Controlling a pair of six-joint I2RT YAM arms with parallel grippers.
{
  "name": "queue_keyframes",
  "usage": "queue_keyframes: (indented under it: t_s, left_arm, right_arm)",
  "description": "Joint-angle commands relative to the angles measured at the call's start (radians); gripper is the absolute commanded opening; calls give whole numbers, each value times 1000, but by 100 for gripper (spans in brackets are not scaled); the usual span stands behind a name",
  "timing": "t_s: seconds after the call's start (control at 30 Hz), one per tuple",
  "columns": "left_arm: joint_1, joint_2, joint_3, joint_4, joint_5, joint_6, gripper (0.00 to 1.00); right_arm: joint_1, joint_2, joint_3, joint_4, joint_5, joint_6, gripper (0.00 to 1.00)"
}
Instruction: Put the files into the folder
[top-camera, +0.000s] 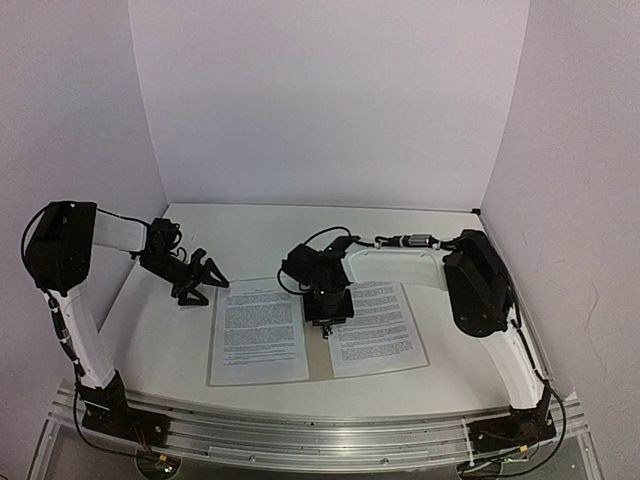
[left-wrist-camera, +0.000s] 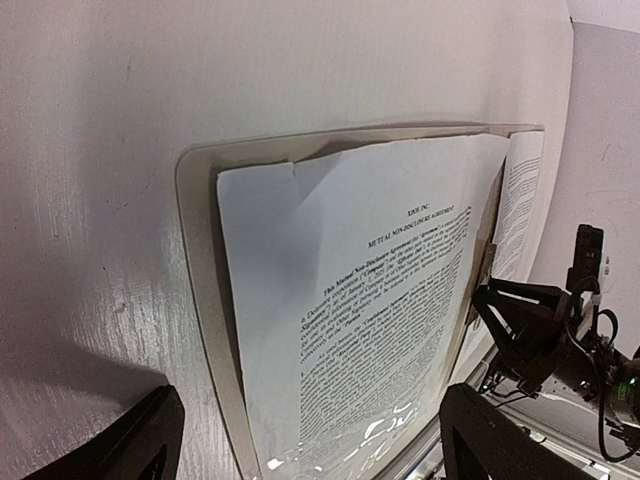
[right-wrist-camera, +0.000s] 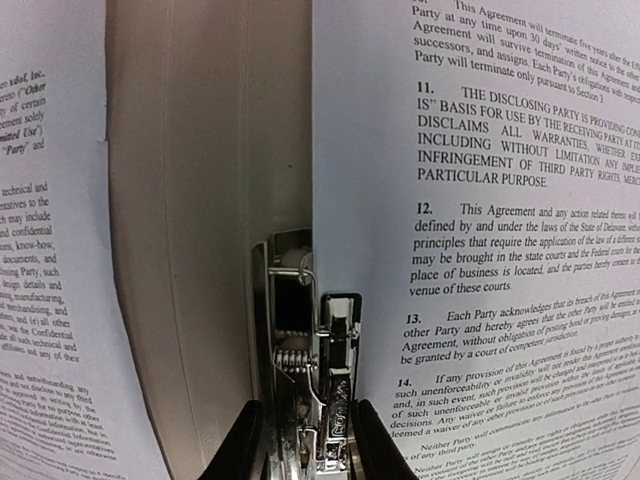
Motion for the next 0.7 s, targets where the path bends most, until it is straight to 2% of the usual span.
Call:
queue_keyframes:
  t_s: [0.0, 0.07, 0.2, 0.43, 0.67]
  left_arm:
    - [0, 2, -14, -13, -7, 46, 90]
    - [-2, 1, -6, -14, 11, 65, 91]
    - [-31, 0, -3, -5, 51, 102, 91]
    - [-103, 32, -26, 63, 150, 69, 93]
    - [-97, 52, 28, 32, 112, 80, 93]
  right_arm:
    - [-70, -103, -260, 209, -154, 31, 15]
    - [-99, -166, -389, 365, -236, 39, 13]
    - [-146, -216, -583, 517, -345, 74, 11]
    - [-190, -246, -762, 762, -497, 114, 9]
    - [-243, -269, -937, 924, -568, 161, 6]
